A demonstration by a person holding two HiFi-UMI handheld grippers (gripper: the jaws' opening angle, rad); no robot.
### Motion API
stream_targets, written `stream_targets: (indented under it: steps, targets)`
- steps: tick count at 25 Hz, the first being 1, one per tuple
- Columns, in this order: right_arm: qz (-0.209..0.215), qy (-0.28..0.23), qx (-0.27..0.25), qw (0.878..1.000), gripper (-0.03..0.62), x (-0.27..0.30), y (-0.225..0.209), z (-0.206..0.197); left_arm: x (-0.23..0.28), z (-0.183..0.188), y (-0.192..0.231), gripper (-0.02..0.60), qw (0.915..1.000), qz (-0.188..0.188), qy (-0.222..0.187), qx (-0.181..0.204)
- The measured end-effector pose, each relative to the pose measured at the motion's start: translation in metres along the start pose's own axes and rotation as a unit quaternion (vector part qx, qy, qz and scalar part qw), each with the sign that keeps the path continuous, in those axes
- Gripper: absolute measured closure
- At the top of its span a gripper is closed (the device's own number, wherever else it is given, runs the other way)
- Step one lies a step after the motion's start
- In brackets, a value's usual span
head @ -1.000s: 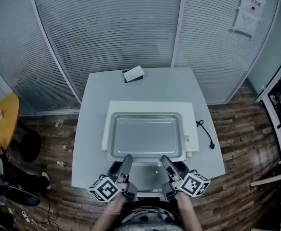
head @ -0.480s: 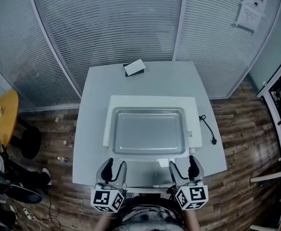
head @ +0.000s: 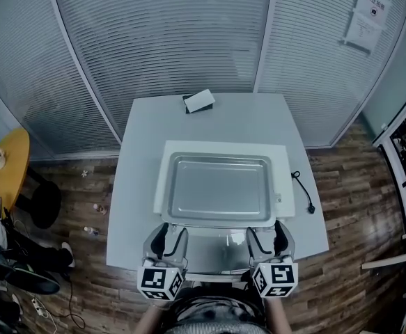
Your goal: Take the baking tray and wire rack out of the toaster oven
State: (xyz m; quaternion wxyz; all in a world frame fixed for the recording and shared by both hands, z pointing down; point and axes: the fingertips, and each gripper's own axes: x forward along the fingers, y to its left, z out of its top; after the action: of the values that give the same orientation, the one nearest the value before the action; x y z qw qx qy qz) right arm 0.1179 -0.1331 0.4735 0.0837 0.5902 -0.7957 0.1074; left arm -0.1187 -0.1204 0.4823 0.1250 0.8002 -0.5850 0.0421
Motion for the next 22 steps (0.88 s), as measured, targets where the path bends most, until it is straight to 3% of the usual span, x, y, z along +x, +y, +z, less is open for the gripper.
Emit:
stream_targets:
  steps: [14,22]
  targets:
    - [0.013,-0.001,0.02,1.0,0.261,0.019,-0.008,0.007,0.025,-0.001,-0.001,0.367,0.999,-0.017,0.005,-0.042]
    - [0.041,-0.022,0.148,0.988,0.278,0.001,-0.003,-0.005,0.019,-0.021,-0.004,0.354,0.9928,-0.041,0.015,-0.112]
